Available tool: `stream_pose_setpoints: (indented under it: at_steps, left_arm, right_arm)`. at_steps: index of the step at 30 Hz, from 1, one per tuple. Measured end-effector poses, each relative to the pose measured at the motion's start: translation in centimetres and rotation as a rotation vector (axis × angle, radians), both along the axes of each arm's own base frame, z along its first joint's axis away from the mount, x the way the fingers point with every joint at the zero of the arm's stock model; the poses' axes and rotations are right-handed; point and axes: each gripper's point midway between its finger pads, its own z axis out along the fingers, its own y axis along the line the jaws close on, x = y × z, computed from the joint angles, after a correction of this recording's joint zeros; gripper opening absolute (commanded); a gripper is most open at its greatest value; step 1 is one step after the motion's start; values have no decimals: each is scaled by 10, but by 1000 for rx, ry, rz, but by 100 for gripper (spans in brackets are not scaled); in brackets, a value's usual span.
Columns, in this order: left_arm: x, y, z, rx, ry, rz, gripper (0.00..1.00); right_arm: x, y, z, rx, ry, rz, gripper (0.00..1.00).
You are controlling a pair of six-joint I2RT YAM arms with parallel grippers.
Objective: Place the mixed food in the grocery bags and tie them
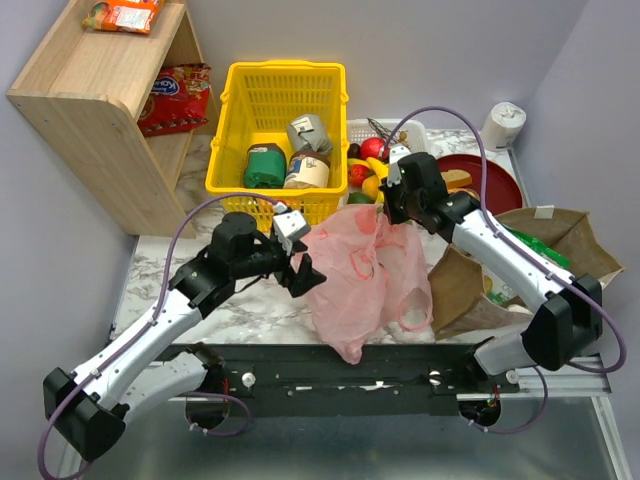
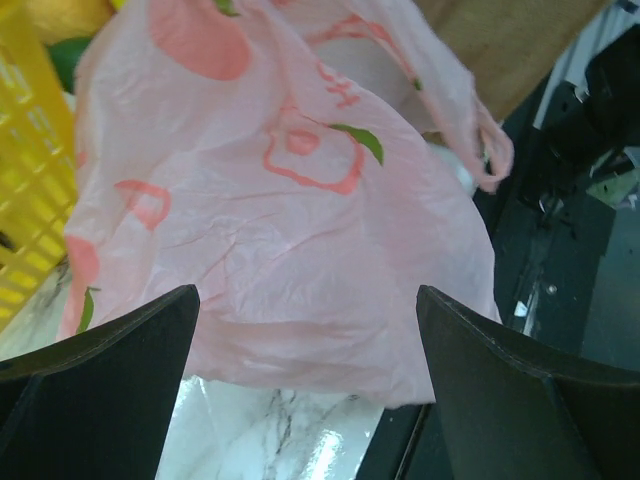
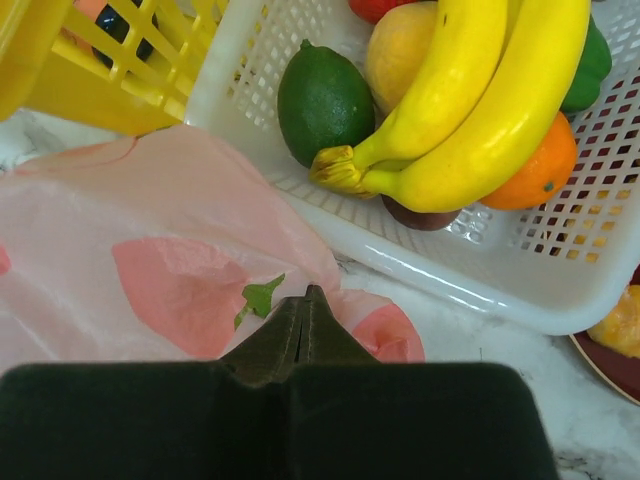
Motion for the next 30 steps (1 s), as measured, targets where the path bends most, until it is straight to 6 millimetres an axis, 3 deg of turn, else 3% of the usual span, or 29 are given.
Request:
stream_pose_setpoints:
  at_steps: [12,22,30]
  left_arm:
    - [-54,-62,-29,80,84,-15,99]
    - [-47,-102,-57,154,158,254,99]
    - [-45,-114,-78,215,192,367,97]
  right_arm:
    - [10,3,-4,26,29,5,1]
    - [7,8,-5,44,42,24,1]
    - [9,11,-2,63,34,24,1]
